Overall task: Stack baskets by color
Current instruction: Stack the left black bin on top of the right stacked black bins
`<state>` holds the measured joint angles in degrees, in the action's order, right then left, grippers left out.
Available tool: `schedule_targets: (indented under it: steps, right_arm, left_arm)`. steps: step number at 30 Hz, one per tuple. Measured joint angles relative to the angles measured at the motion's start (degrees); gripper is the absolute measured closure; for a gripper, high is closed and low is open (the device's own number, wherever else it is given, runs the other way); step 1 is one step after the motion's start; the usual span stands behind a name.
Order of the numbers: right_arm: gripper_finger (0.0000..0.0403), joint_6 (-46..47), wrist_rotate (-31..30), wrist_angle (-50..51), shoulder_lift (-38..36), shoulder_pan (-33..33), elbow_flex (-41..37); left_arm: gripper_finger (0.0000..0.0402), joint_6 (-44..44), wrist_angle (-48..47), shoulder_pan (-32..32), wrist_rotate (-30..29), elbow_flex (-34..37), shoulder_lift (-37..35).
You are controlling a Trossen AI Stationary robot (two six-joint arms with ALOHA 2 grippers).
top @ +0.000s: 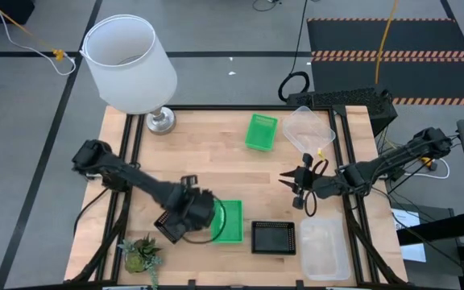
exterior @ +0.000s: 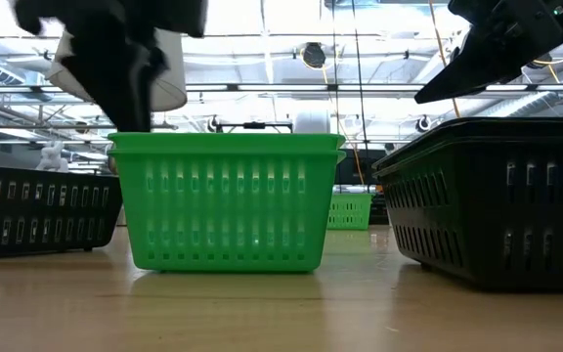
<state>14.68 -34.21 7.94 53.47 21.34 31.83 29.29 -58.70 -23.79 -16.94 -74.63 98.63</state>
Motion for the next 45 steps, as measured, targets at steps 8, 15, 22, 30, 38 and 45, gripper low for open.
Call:
schedule_targets:
  steps: [8,15,22,30,38,45]
  right_arm:
    - [0.0316,-0.83,1.55,-0.02,0.0,0.02,0.0]
    - [0.0316,-0.63,1.65,-0.04,0.0,0.02,0.0]
    - [0.0316,-1.06,4.51,-0.79,0.0,0.02,0.0]
    - [0.0316,-5.42,4.49,-5.33,0.0,0.02,0.0]
    - [0.0316,-6.77,4.49,-6.22,0.0,0.02,0.0]
    - [0.0316,-6.84,4.5,-5.99,0.0,0.02,0.0]
  left_arm:
    - [0.0252,19.47,-1.44,-12.64,0.08,0.0,0.0]
    - [0.0252,34.53,-1.29,-20.61,2.24,0.0,-0.02]
    - [0.0252,35.7,-1.31,-27.05,2.03,0.0,-0.04]
    - [0.0252,26.51,-1.35,-29.28,0.63,0.02,2.11]
    - [0.0252,14.33,-2.98,-29.09,-0.06,0.04,5.19]
    - [0.0252,7.65,-2.99,-28.17,-0.16,0.06,6.81]
